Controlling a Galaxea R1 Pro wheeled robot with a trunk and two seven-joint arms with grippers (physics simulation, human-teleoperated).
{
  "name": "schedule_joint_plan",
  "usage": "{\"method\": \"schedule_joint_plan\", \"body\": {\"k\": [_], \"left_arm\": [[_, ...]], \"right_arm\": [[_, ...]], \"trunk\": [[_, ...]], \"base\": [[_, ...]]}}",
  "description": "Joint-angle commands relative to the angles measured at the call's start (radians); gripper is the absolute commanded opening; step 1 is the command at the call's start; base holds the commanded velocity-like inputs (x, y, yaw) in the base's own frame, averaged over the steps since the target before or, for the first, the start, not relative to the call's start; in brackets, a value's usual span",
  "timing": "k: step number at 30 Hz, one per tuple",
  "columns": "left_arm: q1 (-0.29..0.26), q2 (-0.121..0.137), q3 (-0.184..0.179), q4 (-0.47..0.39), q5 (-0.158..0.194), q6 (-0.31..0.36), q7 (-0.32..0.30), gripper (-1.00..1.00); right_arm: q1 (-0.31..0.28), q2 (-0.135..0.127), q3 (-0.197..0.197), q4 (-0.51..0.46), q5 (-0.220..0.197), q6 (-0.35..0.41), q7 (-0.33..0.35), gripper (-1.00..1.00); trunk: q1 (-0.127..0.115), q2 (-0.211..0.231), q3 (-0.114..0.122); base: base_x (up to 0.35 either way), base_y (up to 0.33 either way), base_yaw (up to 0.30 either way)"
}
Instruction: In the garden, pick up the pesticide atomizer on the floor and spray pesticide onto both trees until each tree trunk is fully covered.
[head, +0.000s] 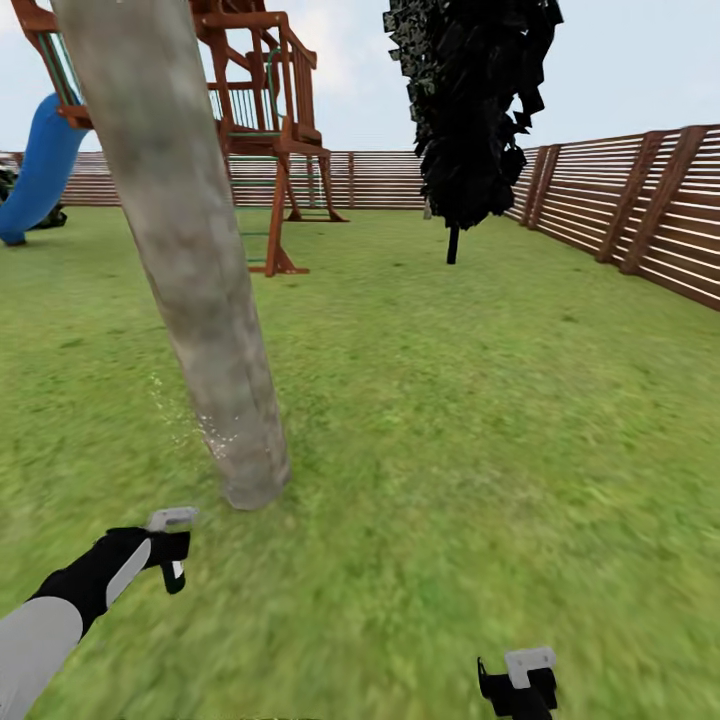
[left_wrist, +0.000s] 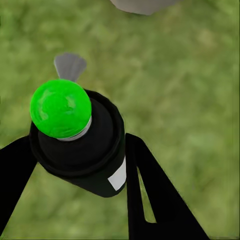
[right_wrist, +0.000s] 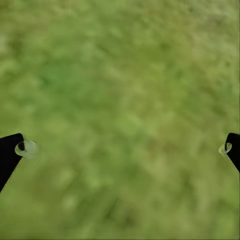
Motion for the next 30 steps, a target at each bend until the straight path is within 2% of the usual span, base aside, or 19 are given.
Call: {"method": "schedule_joint_plan", "body": {"k": [1,5,7,9,16,24,30], "left_arm": [[0.001,0.003,-0.003,-0.001,0.0,-0.01,-0.003,-1.0],[0.017,-0.01,-0.003,0.0,0.001,-0.044,0.038,-1.0],[0.023,-0.015,-0.002,0.0,0.002,-0.065,0.079,-1.0],[0.024,-0.037,-0.002,0.001,0.002,-0.071,0.105,-1.0],[0.033,-0.052,0.0,0.021,0.011,-0.074,0.108,-1.0],[0.035,-0.056,0.003,0.049,0.011,-0.074,0.11,-1.0],[0.035,-0.056,0.004,0.08,0.015,-0.074,0.11,-1.0]], "right_arm": [[0.0,0.0,0.0,0.0,0.0,0.0,0.0,1.0],[0.0,0.0,0.001,0.0,0.0,0.0,0.0,1.0],[0.0,0.0,0.001,0.0,0.0,0.0,0.0,1.0],[0.0,0.0,0.002,0.001,0.001,0.0,0.001,1.0],[0.002,0.0,0.0,0.0,0.002,0.0,0.002,1.0],[0.002,0.001,0.002,0.0,0.001,0.0,0.002,1.0],[0.002,0.002,0.002,0.0,0.001,0.0,0.002,1.0]], "trunk": [[0.0,0.0,0.0],[0.0,0.0,0.0],[0.0,0.0,0.0],[0.0,0.0,0.0],[0.0,0.0,0.0],[0.0,0.0,0.0],[0.0,0.0,0.0]], "base": [[0.001,0.0,0.278],[0.0,0.0,0.278],[0.098,-0.056,0.109],[0.229,-0.144,0.017],[0.279,-0.149,0.001],[0.221,-0.185,0.007],[0.019,-0.069,0.236]]}}
